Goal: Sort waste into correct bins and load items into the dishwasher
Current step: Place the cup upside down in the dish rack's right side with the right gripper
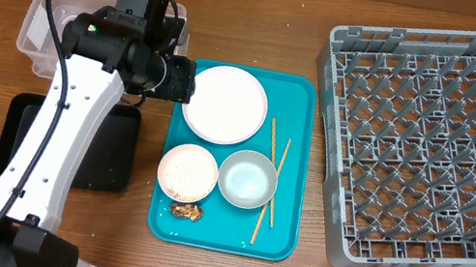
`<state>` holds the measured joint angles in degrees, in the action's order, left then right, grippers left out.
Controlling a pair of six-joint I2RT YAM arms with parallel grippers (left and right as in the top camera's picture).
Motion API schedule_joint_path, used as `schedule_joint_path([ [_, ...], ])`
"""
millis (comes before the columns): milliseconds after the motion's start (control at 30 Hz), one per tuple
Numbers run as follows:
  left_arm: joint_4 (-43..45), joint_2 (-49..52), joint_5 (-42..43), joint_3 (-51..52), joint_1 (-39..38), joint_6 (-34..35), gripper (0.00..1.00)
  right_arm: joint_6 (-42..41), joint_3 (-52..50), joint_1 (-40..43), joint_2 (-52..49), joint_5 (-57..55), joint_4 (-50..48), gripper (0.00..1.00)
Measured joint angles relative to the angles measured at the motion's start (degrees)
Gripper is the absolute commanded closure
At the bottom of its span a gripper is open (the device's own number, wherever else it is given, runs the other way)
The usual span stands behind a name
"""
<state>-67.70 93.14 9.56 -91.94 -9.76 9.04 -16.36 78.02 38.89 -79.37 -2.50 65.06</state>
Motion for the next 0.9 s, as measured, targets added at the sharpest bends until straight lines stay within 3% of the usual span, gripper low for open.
schedule_joint_path([
  [167, 0.0, 0.0, -0.04, 0.0, 0.0, 0.02, 0.35, -0.81, 0.0, 3.54, -4.44, 0.44, -1.42, 0.64],
  [233, 0.0, 0.0, -0.04, 0.0, 0.0, 0.02, 0.35, -1.01, 0.02, 3.87, -6.25, 0.66, -1.46, 0.51],
  [333, 0.0, 0.0, -0.04, 0.0, 0.0, 0.0, 0.35, -1.25, 0.02, 3.89, -9.44, 0.68, -1.6, 0.43],
  [400, 0.0, 0.0, -0.07, 0.0, 0.0, 0.0, 0.35, -1.42, 0.02, 3.87, -11.19, 0.74, -2.14, 0.15],
  [467, 0.0, 0.0, -0.07, 0.0, 0.0, 0.0, 0.35, -1.66, 0.02, 3.89, -12.07, 0.74, -2.93, 0.0],
  [900, 0.0, 0.0, -0.24, 0.0, 0.0, 0.02, 0.35, -1.57, 0.04, 3.87, -12.2, 8.09, -5.01, 0.01],
])
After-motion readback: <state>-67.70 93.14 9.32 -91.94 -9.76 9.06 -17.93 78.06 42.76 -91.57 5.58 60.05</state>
